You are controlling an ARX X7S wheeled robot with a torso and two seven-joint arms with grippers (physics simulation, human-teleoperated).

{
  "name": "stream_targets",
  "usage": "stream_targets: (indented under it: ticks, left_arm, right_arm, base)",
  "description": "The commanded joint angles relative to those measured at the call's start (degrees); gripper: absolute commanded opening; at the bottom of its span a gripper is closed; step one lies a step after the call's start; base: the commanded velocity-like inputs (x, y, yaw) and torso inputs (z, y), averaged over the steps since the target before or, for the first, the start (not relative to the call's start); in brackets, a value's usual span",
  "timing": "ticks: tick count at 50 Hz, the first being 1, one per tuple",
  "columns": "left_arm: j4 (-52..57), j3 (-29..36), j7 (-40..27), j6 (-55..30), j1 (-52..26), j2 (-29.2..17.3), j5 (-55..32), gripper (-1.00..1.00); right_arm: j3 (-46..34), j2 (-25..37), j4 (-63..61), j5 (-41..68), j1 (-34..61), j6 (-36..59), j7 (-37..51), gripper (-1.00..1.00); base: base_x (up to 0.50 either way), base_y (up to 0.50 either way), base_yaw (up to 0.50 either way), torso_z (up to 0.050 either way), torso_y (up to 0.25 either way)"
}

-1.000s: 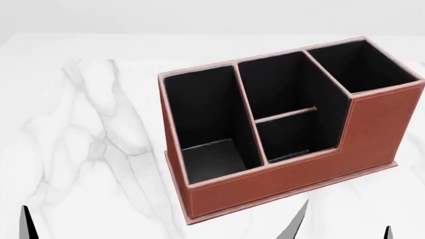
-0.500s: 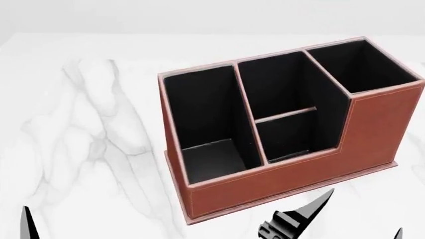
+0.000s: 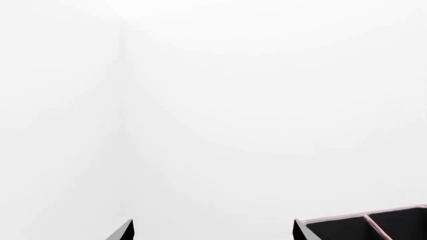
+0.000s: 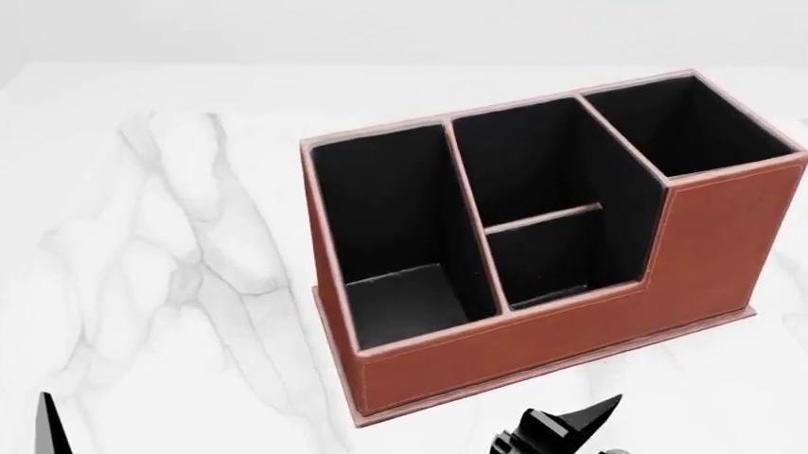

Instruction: Pick up the book and place it in the left compartment of the caddy.

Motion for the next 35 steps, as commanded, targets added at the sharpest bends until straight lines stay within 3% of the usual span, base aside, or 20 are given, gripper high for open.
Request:
stream_targets:
  ticks: [1,35]
  left_arm:
    - [0.1,0.1,-0.3,0.1,0.1,-0.2,0.0,1.0]
    - [0.0,0.6,-0.9,0.0,-0.3,-0.7,-0.3,1.0]
  right_arm:
    - [0.3,0.7,0.2,6.4,0.8,6.6,0.8,1.0]
    - [1.7,2.4,-2.2,15.8,-0.1,15.3,4.5,1.0]
  base:
    - [0.0,0.0,0.0,0.0,0.0]
    - [0.0,0.0,0.0,0.0,0.0]
